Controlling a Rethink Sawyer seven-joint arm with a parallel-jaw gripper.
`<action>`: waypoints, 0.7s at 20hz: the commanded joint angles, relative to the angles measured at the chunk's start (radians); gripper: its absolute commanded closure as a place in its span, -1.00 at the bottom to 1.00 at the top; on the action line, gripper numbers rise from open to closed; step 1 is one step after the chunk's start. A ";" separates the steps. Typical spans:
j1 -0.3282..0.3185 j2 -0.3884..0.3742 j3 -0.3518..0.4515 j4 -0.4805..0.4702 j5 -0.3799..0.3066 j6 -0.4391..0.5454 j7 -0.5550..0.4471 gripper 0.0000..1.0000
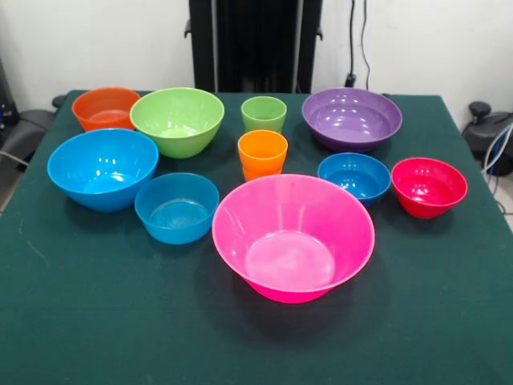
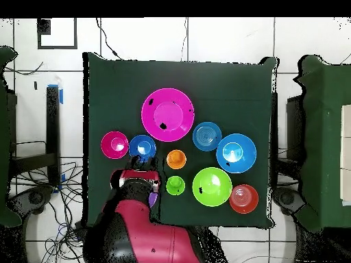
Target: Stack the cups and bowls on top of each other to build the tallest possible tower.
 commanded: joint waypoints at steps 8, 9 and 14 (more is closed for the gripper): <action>-0.114 0.146 0.212 -0.025 -0.060 0.267 -0.013 -1.00; -0.109 0.160 0.208 -0.044 -0.061 0.290 -0.017 -1.00; -0.090 0.236 0.190 -0.115 -0.076 0.336 -0.017 -1.00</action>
